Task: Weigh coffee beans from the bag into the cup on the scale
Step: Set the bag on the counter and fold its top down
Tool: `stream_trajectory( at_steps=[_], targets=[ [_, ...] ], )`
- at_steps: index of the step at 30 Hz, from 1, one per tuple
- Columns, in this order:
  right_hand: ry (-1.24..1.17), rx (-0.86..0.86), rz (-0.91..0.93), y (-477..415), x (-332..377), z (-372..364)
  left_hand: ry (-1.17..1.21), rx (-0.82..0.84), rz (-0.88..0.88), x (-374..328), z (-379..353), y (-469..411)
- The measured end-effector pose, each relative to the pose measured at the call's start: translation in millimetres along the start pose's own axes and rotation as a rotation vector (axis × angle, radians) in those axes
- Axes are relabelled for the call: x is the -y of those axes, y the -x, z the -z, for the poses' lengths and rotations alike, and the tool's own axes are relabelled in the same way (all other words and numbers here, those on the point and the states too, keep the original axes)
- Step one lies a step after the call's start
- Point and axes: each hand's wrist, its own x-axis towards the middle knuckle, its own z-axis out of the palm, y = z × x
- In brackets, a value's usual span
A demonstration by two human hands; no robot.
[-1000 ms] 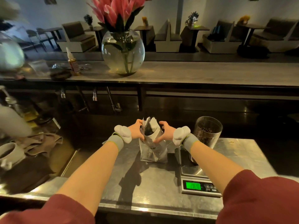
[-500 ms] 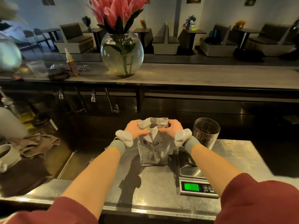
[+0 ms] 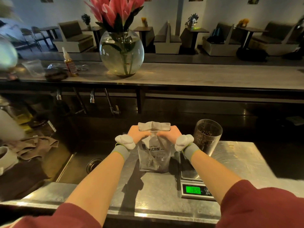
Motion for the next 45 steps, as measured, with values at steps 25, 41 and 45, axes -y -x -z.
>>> stream_trajectory(
  at_steps=[25, 41, 45],
  targets=[
    [0.126, -0.028, 0.058, -16, 5, 11, -0.274, 0.071, -0.009, -18, -1, -15],
    [0.257, -0.090, 0.000, -25, 1, 18, -0.212, 0.020, -0.015, -11, 5, -22],
    [0.300, -0.082, -0.002, -26, 3, 26, -0.215, 0.057, -0.060, -13, 18, -21]
  ],
)
